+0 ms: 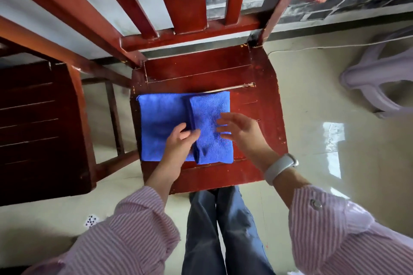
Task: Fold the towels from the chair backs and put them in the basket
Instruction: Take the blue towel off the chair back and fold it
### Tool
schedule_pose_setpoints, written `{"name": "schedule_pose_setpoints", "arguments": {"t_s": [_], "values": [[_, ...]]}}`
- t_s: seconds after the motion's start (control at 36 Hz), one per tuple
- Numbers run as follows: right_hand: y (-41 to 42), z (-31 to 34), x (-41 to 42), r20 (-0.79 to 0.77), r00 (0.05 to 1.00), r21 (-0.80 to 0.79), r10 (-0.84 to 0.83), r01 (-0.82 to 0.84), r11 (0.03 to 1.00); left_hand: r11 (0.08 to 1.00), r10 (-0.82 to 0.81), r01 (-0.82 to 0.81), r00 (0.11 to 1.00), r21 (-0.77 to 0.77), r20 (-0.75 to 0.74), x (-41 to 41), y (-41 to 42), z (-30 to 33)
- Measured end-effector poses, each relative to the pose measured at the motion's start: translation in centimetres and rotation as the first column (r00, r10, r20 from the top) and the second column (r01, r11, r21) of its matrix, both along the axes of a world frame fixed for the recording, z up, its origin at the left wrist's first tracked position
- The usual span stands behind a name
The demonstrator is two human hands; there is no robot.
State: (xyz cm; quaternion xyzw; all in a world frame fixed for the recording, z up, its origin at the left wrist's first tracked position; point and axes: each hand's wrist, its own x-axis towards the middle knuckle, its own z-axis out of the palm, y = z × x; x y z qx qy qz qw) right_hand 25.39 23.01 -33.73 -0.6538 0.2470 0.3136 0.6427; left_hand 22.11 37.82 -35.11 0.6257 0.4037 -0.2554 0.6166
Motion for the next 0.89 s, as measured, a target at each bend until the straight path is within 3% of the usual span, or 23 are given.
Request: {"name": "schedule_pose_setpoints", "arguments": {"t_s": [0.08, 0.19, 0.31, 0.42, 0.5, 0.64, 0.78, 0.89], "values": [[-0.4, -1.5, 0.8, 0.164, 0.953, -0.358, 0.253, -0.182, 0.916, 0.948, -0.209, 0.202, 0.978, 0.245, 0.004, -0.8, -1.3, -1.4], [-0.4, -1.8, 3.7, 0.244, 0.703, -0.667, 0.668, -0.378, 0.642, 0.846, -0.329, 0.257, 0.941, 0.467, 0.078, -2.0, -2.3, -2.1], [1.2, -1.1, 6.9, 0.127, 0.423, -0.707, 0.897, -0.595, 0.381, 0.854, -0.342, 0.202, 0.913, 0.48, 0.223, -2.9, -2.0, -1.2], [4.0, -1.0, 9.4, -0.004, 0.262, -0.598, 0.965, -0.774, 0.208, 0.889, -0.306, 0.147, 0.895, 0.433, 0.325, -3.7, -1.1, -0.2], [6.0, -0.4, 10.4, 0.007, 0.258, -0.491, 0.966, -0.841, 0.229, 0.904, -0.249, 0.084, 0.901, 0.42, 0.355, -4.0, -0.2, 0.1], [8.0, 0.3, 11.4, 0.065, 0.392, -0.364, 0.918, -0.847, 0.388, 0.933, -0.043, -0.086, 0.937, 0.349, 0.346, -4.4, 1.7, 0.2], [10.3, -0.2, 11.6, 0.055, 0.319, -0.417, 0.946, -0.854, 0.312, 0.923, 0.075, -0.159, 0.968, 0.35, 0.24, -5.3, 3.2, -0.9], [11.8, -1.3, 11.3, 0.135, 0.315, -0.511, 0.94, -0.79, 0.338, 0.881, 0.078, -0.127, 0.989, 0.455, 0.126, -6.3, 3.4, -1.7]]}}
